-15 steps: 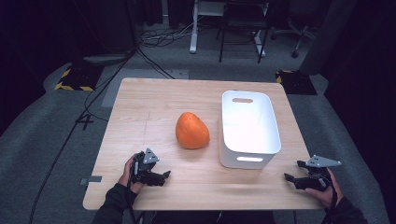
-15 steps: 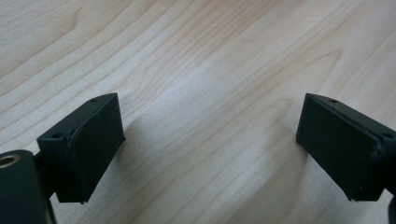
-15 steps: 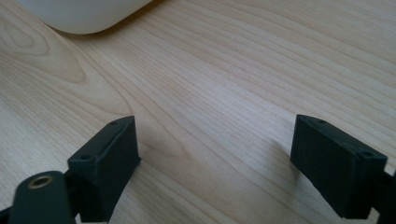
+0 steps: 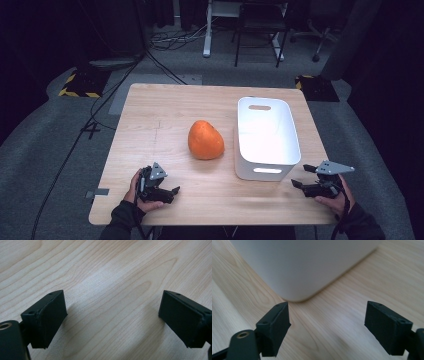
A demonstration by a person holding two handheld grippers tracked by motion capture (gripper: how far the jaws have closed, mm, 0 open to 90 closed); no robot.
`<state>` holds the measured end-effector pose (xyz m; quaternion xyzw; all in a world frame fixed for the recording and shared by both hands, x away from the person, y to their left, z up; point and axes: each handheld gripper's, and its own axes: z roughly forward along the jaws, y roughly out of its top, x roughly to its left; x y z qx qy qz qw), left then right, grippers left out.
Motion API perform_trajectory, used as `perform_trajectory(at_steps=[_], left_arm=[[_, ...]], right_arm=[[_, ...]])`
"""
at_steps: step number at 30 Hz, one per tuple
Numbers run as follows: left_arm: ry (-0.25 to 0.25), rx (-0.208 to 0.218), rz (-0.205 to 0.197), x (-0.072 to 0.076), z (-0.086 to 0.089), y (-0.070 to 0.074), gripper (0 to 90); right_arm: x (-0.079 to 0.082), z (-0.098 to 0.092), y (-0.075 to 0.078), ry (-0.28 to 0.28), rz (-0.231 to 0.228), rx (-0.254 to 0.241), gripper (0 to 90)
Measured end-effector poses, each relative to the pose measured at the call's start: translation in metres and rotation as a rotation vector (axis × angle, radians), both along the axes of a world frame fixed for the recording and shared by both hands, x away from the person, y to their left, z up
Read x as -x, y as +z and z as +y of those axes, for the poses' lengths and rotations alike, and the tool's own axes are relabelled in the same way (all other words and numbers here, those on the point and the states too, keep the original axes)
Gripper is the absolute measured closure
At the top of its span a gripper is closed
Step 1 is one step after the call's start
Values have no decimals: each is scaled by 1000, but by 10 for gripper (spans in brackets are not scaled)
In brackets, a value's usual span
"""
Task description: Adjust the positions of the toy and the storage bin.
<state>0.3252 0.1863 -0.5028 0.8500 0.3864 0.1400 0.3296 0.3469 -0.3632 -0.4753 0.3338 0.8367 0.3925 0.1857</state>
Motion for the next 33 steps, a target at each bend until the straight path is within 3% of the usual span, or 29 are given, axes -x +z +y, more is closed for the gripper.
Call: perform_trajectory(at_steps=[4,6,11,22,28,32,33], left_arm=[[0,0,0,0,0,0,81],[0,1,-1,0,0,0,81],[1,1,-1,0,0,0,81],[1,2,1,0,0,0,81],[2,7,11,0,-1,0,81],[19,-2,-7,-2,-2,0,81],[22,4,3,-3,-4,0,81]], right_arm=[[-6,18,7,30,-32,6,197],[-9,25,8,58,-16,4,169],[-11,42,12,95,-36,1,156],[-24,61,11,41,-49,-4,200],[-24,59,7,36,-52,26,252],[-20,48,2,19,-45,46,252],[-17,35,-4,10,-24,67,251]])
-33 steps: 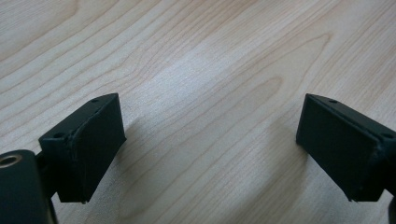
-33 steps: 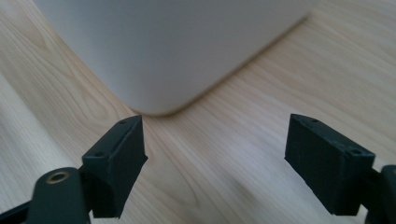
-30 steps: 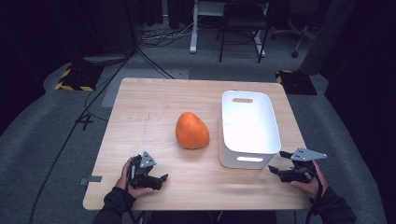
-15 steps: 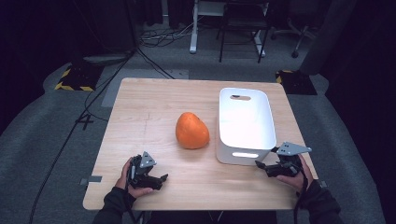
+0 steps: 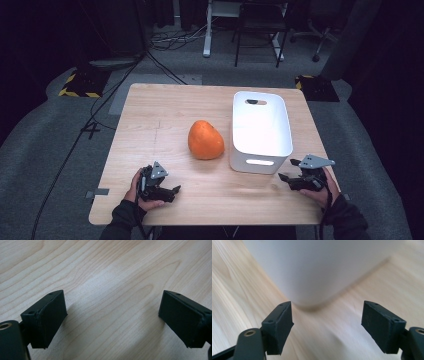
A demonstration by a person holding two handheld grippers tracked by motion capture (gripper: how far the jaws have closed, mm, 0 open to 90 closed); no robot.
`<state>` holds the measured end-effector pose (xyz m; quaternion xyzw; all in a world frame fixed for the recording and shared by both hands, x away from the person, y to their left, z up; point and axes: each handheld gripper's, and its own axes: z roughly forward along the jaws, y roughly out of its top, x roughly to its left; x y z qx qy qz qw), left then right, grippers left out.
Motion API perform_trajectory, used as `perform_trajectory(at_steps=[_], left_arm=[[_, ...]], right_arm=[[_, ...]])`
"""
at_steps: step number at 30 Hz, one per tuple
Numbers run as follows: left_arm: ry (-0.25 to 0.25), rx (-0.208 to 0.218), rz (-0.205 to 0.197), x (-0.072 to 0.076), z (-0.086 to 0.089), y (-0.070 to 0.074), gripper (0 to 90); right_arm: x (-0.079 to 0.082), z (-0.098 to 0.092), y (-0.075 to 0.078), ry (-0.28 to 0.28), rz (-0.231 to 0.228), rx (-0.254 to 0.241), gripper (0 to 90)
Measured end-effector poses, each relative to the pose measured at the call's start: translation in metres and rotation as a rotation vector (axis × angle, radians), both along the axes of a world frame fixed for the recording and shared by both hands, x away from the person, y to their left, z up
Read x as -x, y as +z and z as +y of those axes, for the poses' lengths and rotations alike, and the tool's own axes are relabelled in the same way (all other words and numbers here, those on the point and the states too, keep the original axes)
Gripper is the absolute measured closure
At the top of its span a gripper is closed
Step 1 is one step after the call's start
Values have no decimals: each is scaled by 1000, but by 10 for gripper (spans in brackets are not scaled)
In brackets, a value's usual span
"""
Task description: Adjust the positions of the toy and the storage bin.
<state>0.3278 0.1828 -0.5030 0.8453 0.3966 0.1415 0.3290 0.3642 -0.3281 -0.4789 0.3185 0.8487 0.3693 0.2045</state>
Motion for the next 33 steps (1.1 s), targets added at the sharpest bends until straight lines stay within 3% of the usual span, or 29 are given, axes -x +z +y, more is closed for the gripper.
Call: perform_trajectory(at_steps=[6,9,10,12,14,16,21,22,26,33], left_arm=[[19,-4,-3,-6,-7,1,81],[10,-6,-9,-10,-10,1,82],[13,-4,-9,-15,-14,1,84],[29,6,1,-22,-20,1,101],[50,5,-24,-28,-26,2,167],[44,2,-25,-32,-33,3,168],[41,55,-42,-34,-42,12,193],[44,79,-88,-33,-47,23,192],[91,122,-170,-36,-55,50,183],[140,199,-238,-51,-65,82,177]], right_arm=[[5,-26,-10,-34,42,10,235],[5,-28,-13,-49,53,16,225],[4,-30,-16,-59,68,39,215],[3,-30,-18,-75,77,16,204],[2,-31,-20,-84,73,-1,192],[1,-34,-22,-82,75,-23,186],[-1,-35,-24,-83,79,-44,181],[-1,-35,-24,-80,79,-46,180],[-1,-35,-24,-84,93,-55,179],[-2,-35,-24,-81,91,-54,179]])
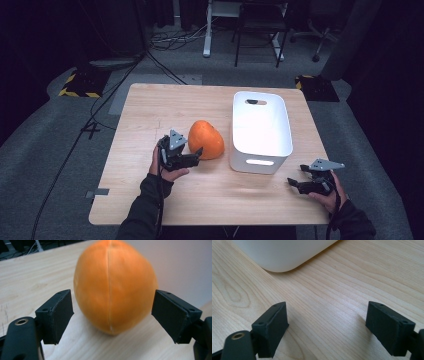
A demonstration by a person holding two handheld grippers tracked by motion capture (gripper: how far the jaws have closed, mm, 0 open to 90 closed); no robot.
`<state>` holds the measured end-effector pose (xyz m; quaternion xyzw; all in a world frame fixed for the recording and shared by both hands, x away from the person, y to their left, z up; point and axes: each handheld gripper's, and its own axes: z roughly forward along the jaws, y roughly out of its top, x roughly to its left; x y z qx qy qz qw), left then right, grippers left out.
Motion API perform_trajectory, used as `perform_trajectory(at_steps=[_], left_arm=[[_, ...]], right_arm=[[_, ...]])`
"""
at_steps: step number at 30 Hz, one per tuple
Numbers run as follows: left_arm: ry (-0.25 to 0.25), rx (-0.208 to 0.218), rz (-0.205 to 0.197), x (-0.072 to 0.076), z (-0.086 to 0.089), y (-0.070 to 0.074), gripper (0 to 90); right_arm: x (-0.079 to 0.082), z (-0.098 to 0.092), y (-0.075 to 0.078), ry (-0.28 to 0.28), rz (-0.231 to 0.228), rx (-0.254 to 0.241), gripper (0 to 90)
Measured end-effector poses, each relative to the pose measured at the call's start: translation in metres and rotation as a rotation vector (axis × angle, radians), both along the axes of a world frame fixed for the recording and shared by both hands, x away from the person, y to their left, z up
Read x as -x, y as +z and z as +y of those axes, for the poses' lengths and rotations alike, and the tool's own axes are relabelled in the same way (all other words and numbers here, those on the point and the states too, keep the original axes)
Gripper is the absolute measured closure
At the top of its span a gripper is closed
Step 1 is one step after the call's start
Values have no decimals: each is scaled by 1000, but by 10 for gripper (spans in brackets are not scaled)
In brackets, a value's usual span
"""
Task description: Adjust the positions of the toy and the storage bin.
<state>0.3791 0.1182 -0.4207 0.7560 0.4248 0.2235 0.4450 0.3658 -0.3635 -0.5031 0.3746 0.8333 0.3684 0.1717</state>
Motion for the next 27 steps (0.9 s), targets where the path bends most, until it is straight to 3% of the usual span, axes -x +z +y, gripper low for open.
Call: perform_trajectory(at_steps=[1,3,4,8,11,13,18,21,24,27], left_arm=[[9,15,-6,-2,-3,3,178],[18,6,-30,-7,-9,10,177],[33,27,-41,-10,-12,13,178],[98,-11,-56,-21,-24,25,195],[114,-17,-56,-31,-33,29,195],[125,-42,-48,-37,-39,29,195],[176,-58,-18,-53,-48,21,200],[165,-4,17,-59,-49,13,200],[161,-17,44,-63,-54,7,178],[162,9,64,-66,-57,4,176]], right_arm=[[0,0,0,2,0,1,178],[0,0,0,3,3,1,178],[0,0,0,3,3,1,178],[0,0,0,3,3,1,178],[-1,0,0,4,3,0,178],[-1,0,0,7,4,0,178],[-1,0,0,8,3,0,180],[-1,0,0,16,1,-2,179],[0,0,0,24,2,-5,179],[0,0,0,24,3,-5,179]])
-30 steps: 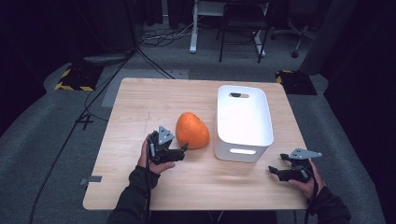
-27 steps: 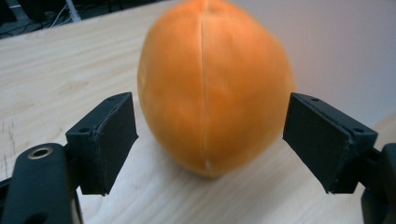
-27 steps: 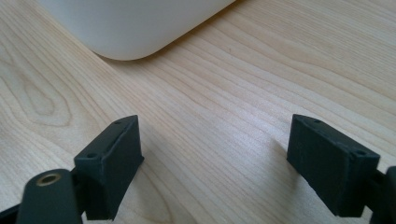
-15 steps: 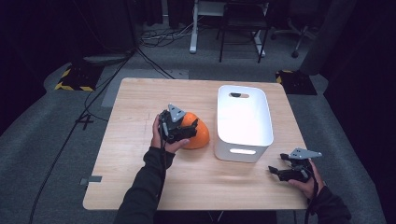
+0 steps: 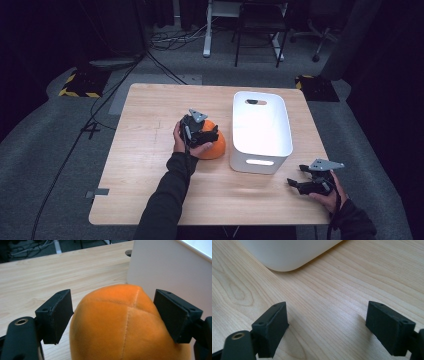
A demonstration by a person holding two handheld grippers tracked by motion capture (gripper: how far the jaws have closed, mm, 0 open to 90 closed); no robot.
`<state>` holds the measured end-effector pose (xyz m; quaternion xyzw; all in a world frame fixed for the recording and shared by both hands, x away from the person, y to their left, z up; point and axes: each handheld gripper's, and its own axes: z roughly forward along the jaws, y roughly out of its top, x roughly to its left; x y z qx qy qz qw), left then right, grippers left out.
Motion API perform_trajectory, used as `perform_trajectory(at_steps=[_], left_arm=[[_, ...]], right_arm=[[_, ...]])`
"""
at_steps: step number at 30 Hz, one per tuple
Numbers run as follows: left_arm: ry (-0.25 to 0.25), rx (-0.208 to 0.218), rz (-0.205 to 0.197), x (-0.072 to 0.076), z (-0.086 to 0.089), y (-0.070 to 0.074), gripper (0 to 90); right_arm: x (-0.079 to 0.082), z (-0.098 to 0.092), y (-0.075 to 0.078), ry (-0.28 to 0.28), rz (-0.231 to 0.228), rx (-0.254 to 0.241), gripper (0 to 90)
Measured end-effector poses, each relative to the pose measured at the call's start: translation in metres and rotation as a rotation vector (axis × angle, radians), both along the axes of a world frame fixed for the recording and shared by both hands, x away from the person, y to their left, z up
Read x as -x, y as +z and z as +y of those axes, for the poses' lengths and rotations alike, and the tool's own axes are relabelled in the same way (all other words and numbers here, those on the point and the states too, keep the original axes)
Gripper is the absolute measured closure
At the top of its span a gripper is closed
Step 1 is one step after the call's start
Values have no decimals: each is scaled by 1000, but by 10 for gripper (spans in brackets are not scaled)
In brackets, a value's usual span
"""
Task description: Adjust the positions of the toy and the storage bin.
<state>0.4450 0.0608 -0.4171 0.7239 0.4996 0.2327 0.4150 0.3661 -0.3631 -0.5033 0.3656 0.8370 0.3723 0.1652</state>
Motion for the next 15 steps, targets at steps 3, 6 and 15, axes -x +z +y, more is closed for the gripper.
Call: perform_trajectory(at_steps=[3,6,15], left_arm=[[-18,8,22,-2,-2,-4,178],[-27,12,18,-2,-2,-5,232],[-139,-4,5,0,15,-6,535]], right_arm=[[0,0,0,0,0,0,179],[0,-1,0,14,-7,7,179],[-1,1,0,20,1,6,171]])
